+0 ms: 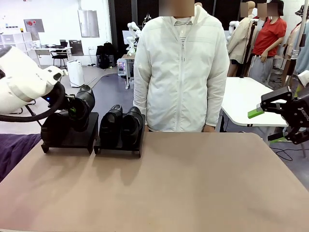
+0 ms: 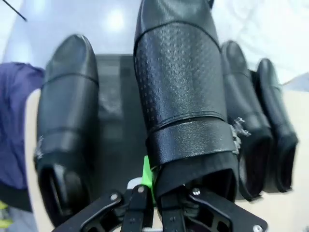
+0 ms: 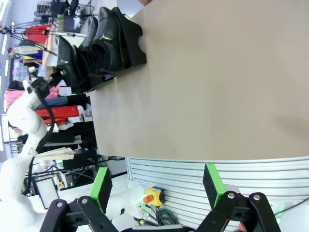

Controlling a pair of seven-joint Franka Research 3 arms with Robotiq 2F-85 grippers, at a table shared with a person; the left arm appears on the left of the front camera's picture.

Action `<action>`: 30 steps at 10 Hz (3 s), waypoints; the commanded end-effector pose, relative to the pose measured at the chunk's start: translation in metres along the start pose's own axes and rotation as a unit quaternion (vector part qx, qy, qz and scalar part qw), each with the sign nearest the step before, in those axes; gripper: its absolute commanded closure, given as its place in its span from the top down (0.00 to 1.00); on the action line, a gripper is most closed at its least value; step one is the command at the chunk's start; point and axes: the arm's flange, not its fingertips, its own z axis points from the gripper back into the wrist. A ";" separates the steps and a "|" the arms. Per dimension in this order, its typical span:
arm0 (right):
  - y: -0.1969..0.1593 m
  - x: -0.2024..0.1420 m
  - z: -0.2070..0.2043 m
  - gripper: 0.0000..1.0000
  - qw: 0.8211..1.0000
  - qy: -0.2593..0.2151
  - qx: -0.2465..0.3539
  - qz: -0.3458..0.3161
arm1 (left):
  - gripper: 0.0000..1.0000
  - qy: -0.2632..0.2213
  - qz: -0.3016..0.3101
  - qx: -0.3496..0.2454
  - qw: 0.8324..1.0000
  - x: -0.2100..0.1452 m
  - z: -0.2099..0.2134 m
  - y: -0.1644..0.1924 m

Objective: Organize the shoes by placing them on the stand.
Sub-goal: Place the Shoe from the middle of the table onto the Shoes Stand.

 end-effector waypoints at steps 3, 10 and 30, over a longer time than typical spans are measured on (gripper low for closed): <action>0.000 0.000 0.002 1.00 1.000 0.003 0.009 -0.003 | 0.00 0.017 0.000 -0.008 1.000 0.021 -0.044 0.034; 0.000 0.000 0.002 1.00 1.000 0.003 0.009 -0.003 | 0.00 0.088 0.002 0.001 0.996 0.020 -0.057 0.037; 0.000 0.000 0.002 1.00 1.000 0.003 0.009 -0.003 | 1.00 0.135 0.099 -0.380 0.910 -0.187 0.176 0.088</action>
